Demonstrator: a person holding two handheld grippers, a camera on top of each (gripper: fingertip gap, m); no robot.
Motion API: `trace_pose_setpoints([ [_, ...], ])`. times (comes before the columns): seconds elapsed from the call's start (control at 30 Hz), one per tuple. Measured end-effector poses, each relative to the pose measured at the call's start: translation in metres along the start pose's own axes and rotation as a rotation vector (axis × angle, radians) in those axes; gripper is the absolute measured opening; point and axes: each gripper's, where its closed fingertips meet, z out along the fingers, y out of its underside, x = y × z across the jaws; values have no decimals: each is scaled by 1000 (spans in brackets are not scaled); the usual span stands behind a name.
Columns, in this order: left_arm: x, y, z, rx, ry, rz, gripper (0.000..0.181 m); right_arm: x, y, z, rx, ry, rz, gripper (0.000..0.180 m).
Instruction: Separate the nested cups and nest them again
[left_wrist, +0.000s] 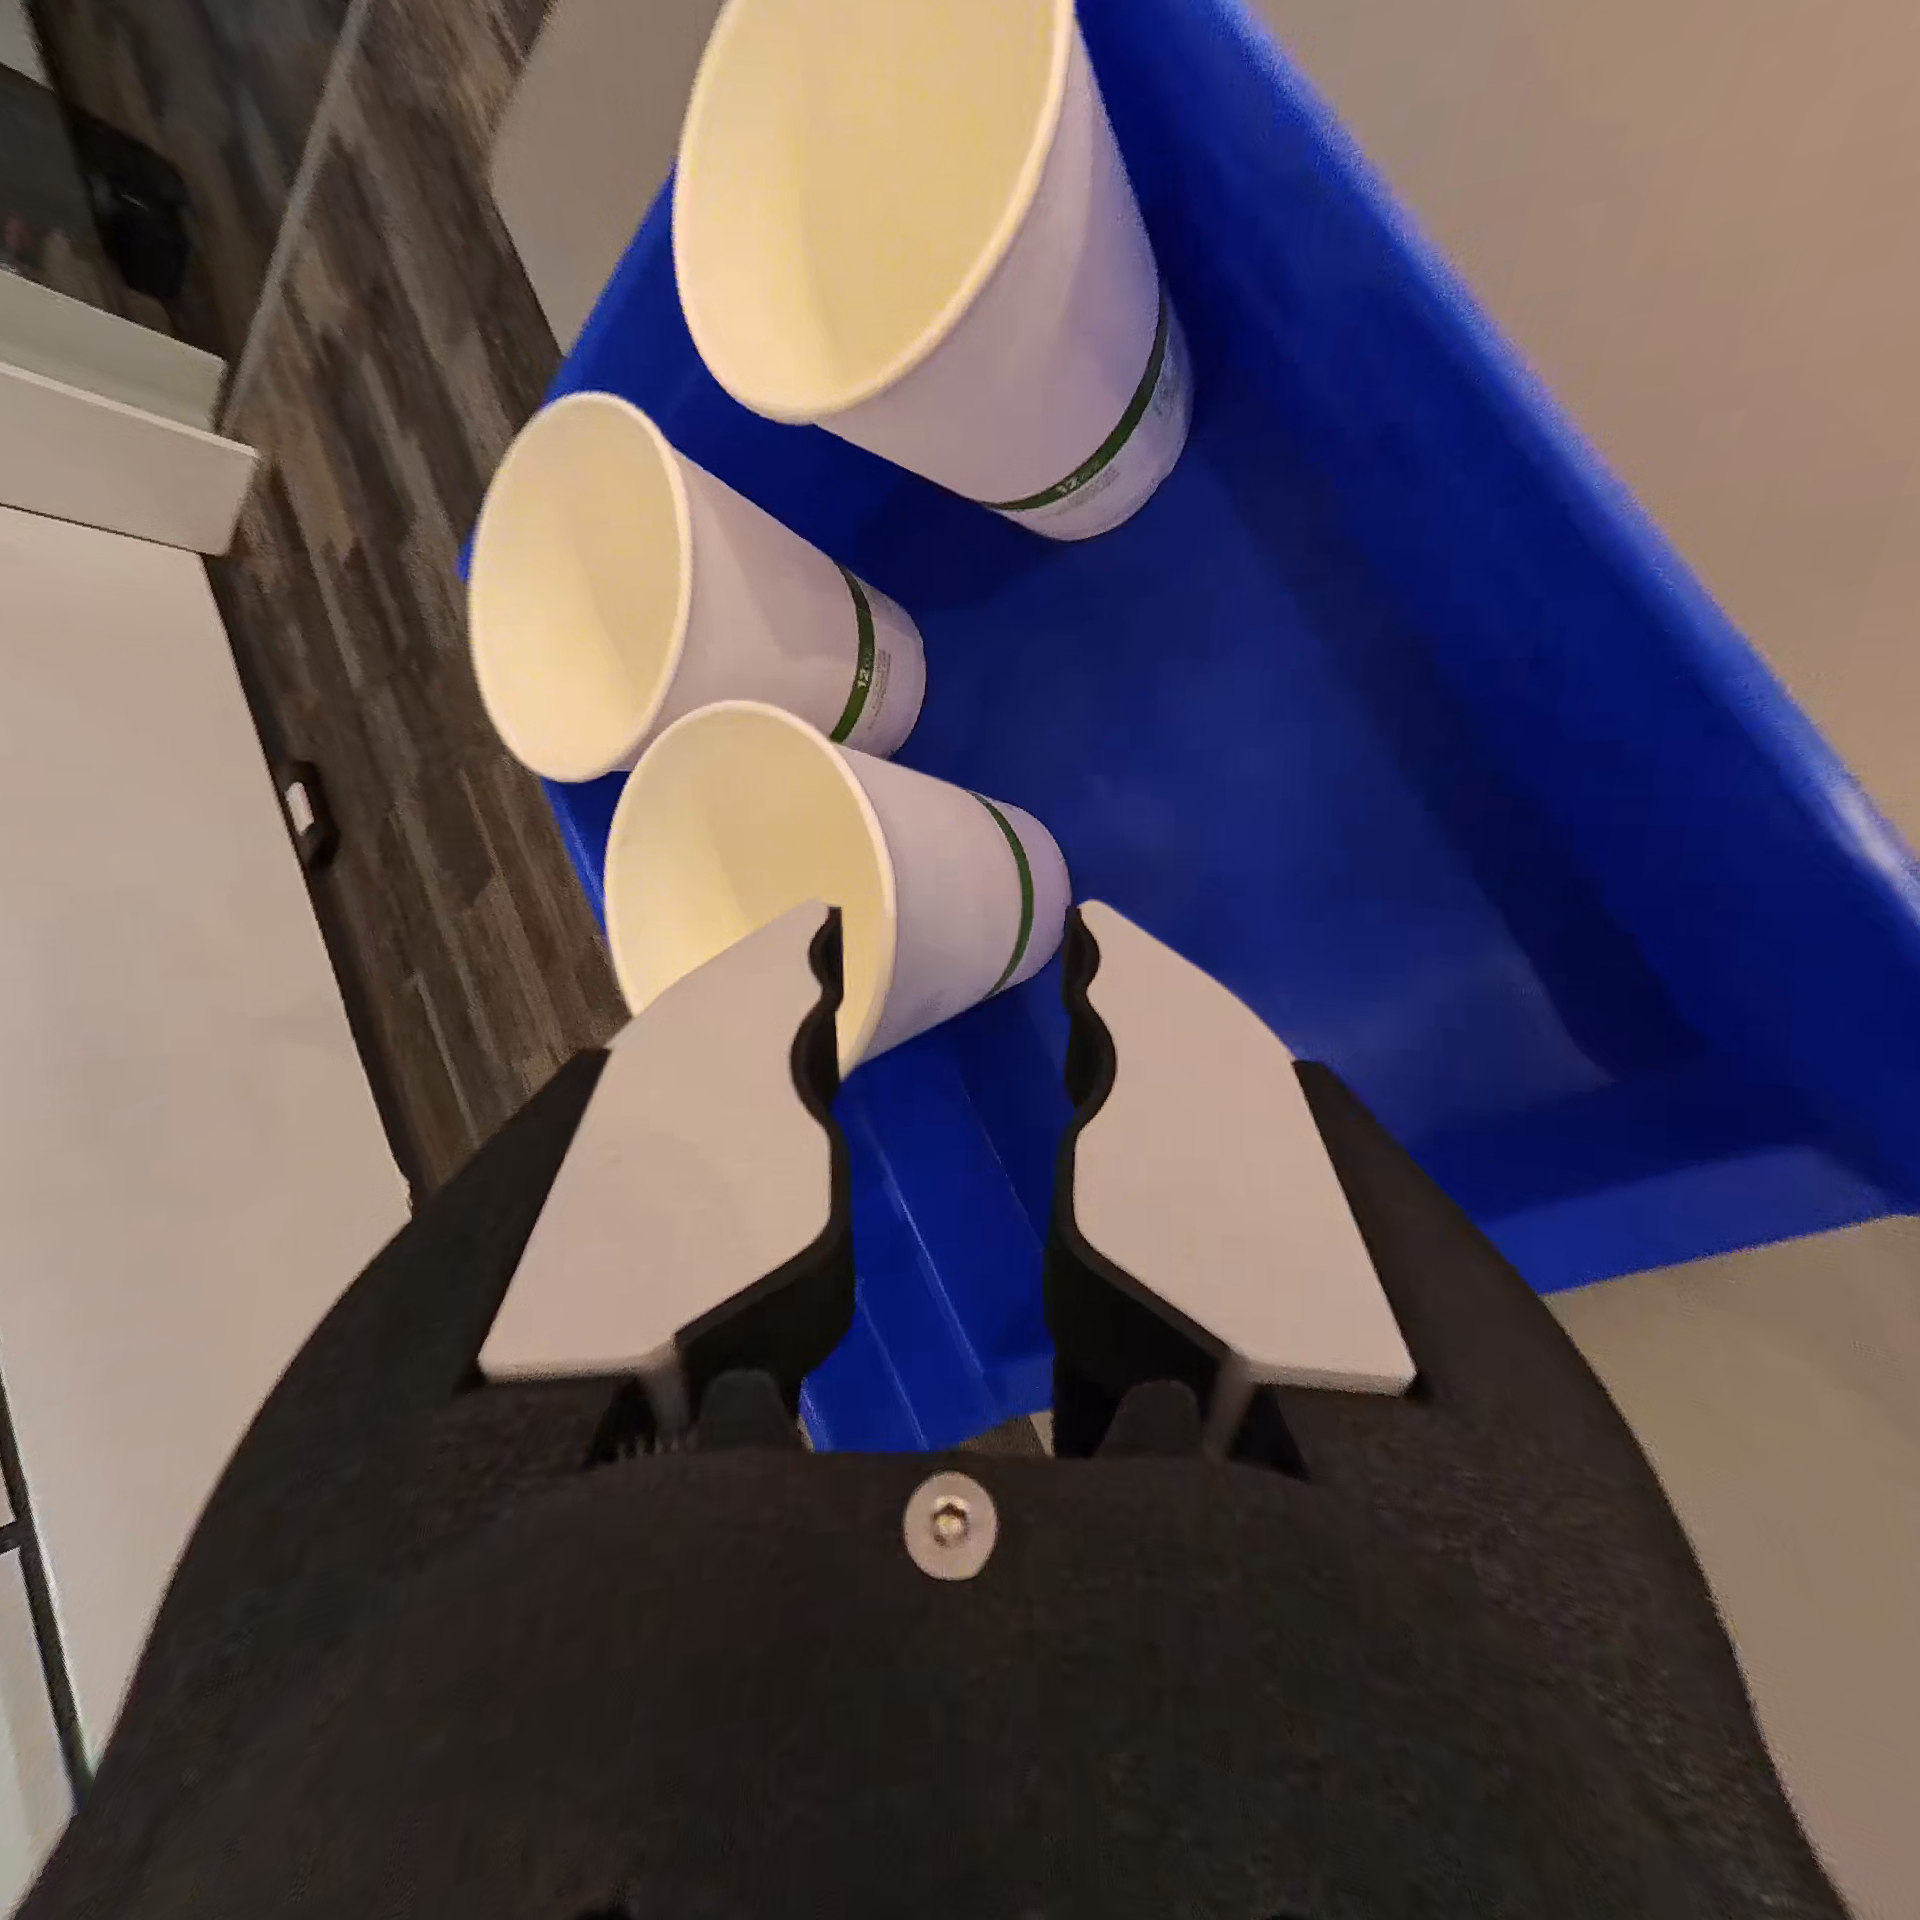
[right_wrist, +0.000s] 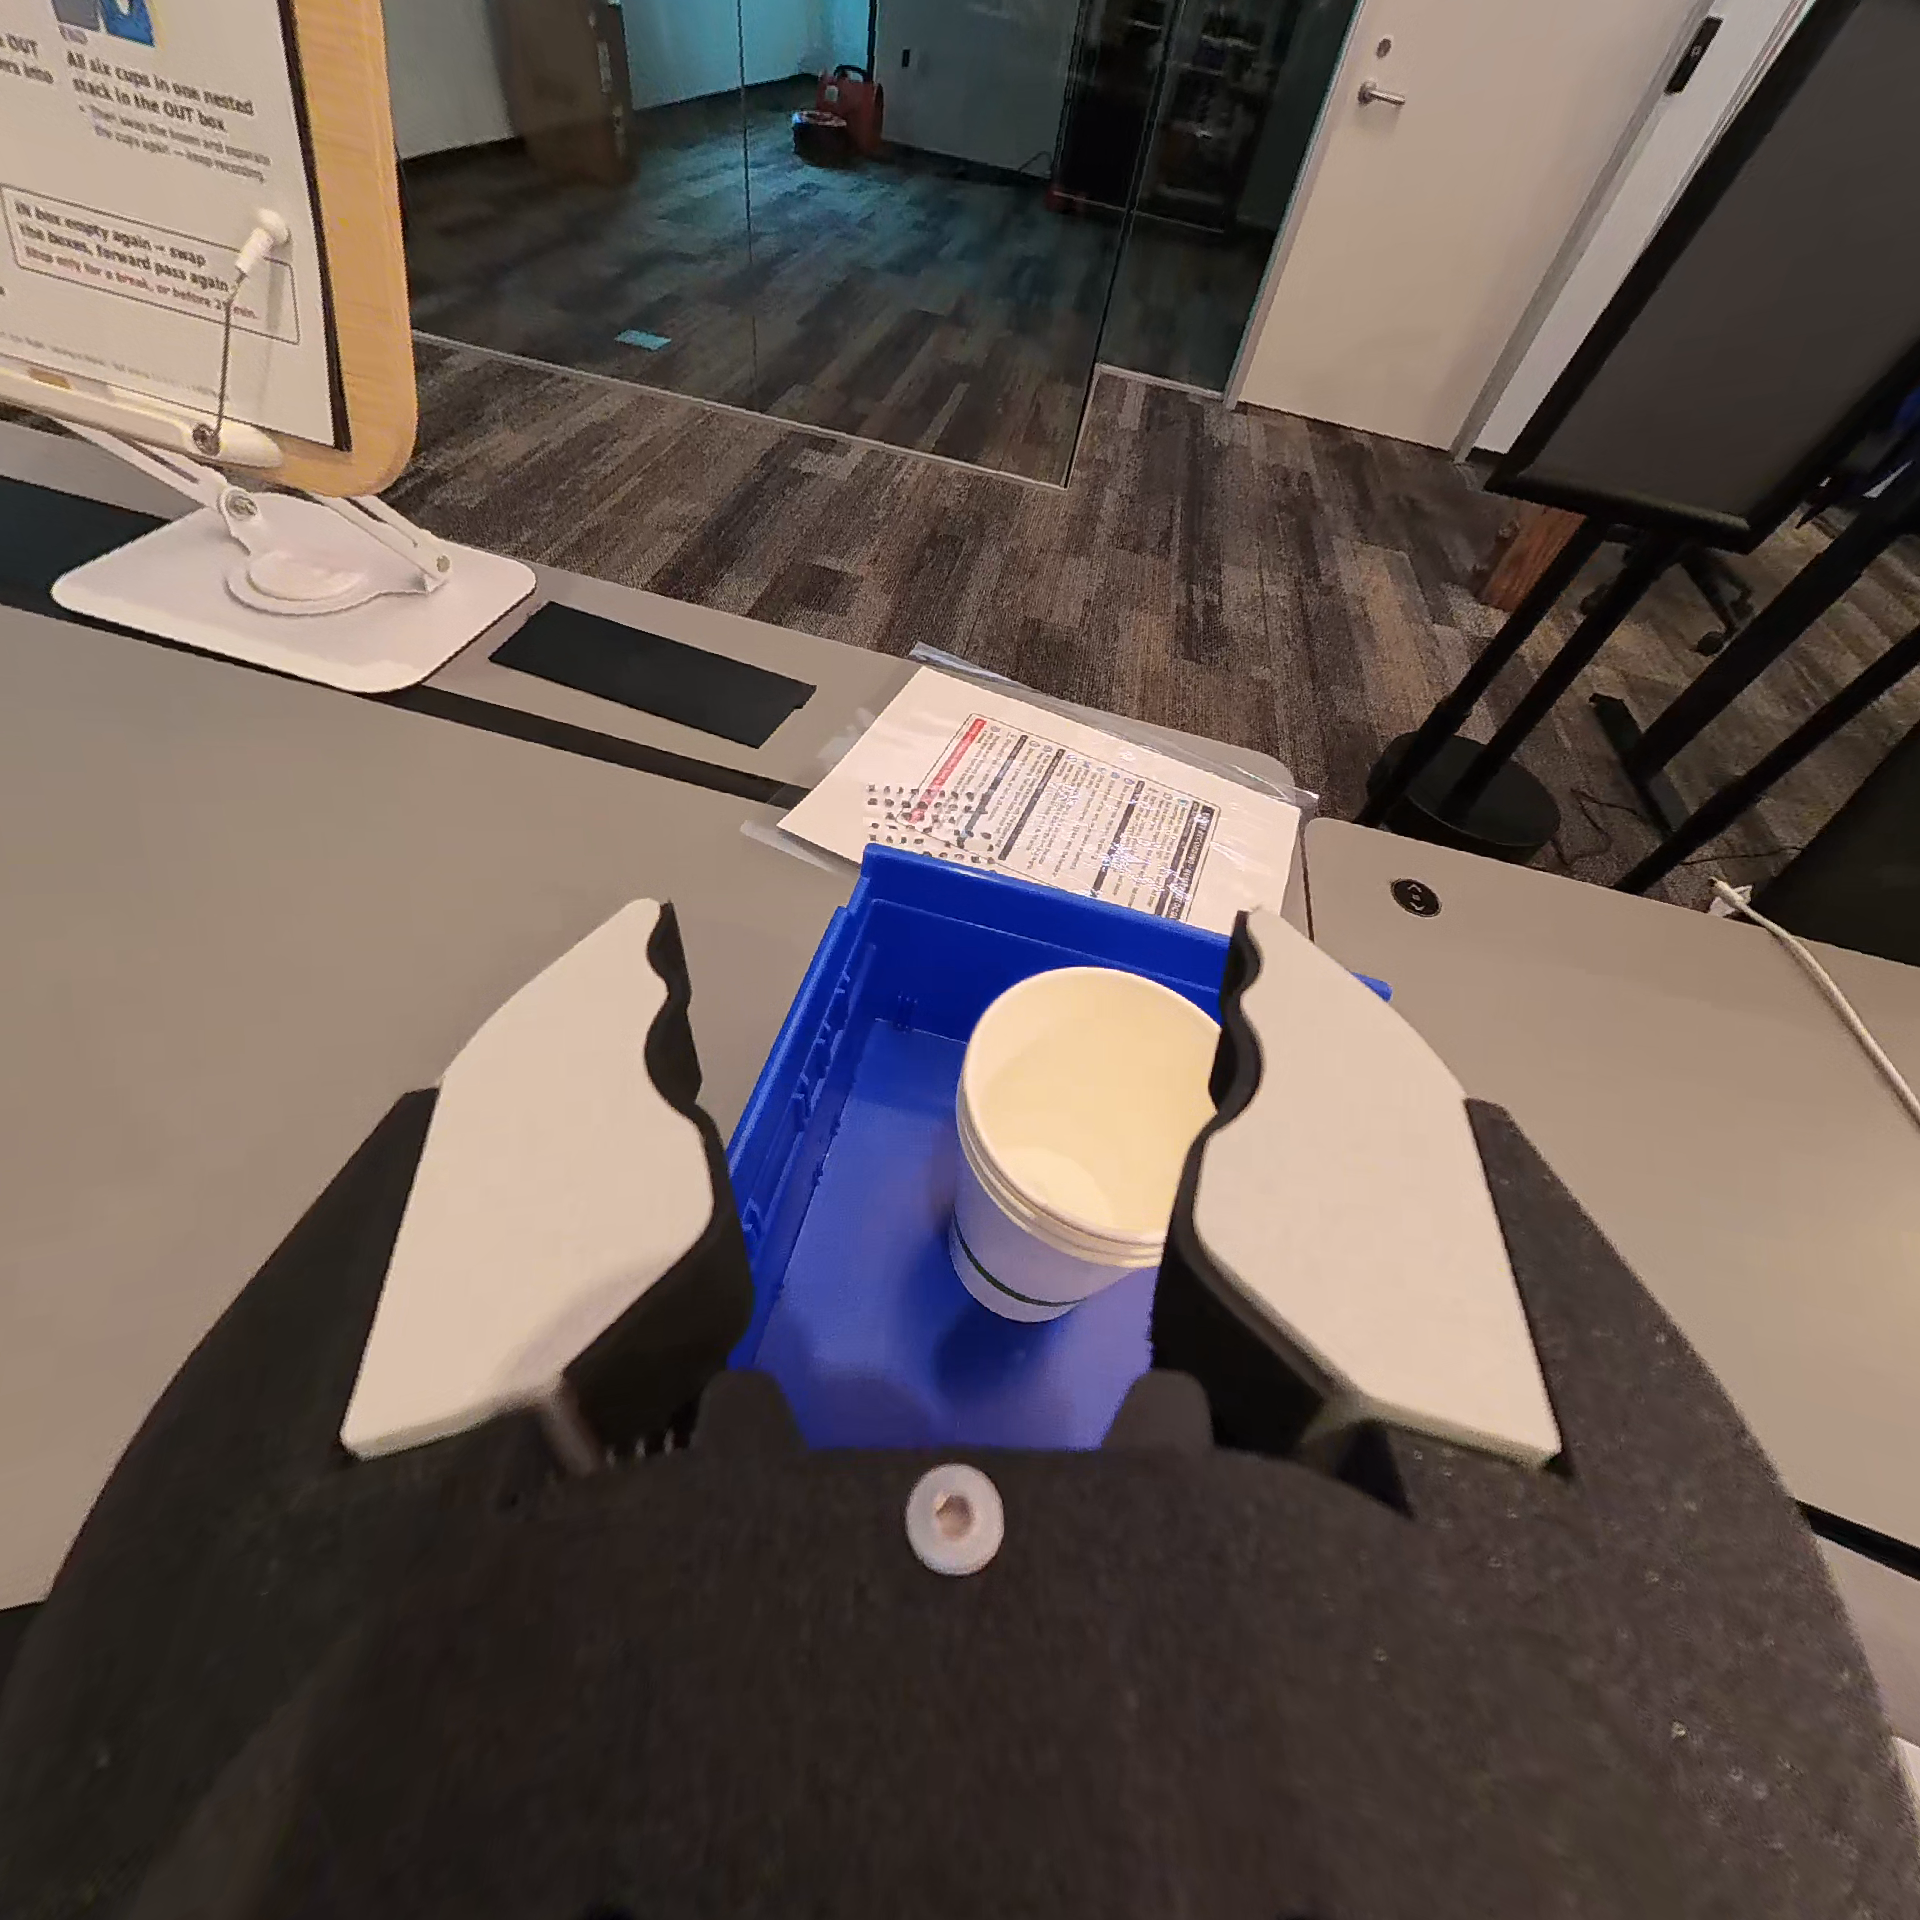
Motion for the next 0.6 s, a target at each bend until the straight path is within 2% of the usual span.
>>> trace_pose_setpoints([
  [0.23, 6, 19, 39, -183, 114, -23, 41, 4, 2, -3, 19, -10, 35, 95],
  [0.33, 2, 20, 41, -205, 80, -2, 28, 6, 4, -3, 19, -16, 46, 95],
  [0.4, 2, 20, 39, -211, 87, 6, 12, 6, 4, -2, 19, -19, 48, 94],
  [0.6, 14, 27, 32, -235, 158, -10, 3, 3, 7, 1, 11, -35, 45, 94],
])
